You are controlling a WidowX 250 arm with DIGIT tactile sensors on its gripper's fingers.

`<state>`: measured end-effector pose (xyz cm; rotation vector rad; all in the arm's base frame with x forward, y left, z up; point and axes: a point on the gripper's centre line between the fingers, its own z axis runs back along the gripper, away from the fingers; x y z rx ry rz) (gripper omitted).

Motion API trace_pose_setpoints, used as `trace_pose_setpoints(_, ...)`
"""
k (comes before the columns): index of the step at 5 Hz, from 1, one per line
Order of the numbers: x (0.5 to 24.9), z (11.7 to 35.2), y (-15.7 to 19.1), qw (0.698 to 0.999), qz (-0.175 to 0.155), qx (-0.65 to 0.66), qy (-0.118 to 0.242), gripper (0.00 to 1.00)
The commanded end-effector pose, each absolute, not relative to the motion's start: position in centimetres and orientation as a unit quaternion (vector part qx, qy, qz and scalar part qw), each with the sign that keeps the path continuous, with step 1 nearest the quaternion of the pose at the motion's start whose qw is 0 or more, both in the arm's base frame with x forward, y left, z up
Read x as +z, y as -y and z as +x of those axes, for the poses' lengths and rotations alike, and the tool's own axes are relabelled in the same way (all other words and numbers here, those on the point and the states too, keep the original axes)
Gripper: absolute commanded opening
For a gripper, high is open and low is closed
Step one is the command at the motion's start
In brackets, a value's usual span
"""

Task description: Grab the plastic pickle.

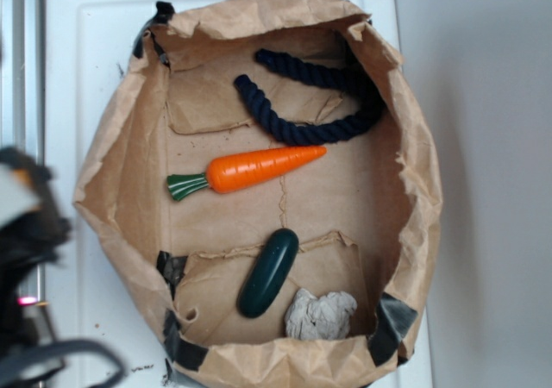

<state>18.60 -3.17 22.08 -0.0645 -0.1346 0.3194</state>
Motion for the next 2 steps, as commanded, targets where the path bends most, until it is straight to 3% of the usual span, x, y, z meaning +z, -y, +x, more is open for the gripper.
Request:
trace_pose_setpoints(1,23.56,19.66,1.14,0.938,-0.108,0.287,0.163,1.00)
trace_pose_setpoints(2,23.61,19.22,0.68,0.920,-0.115,0.322,0.191,1.00)
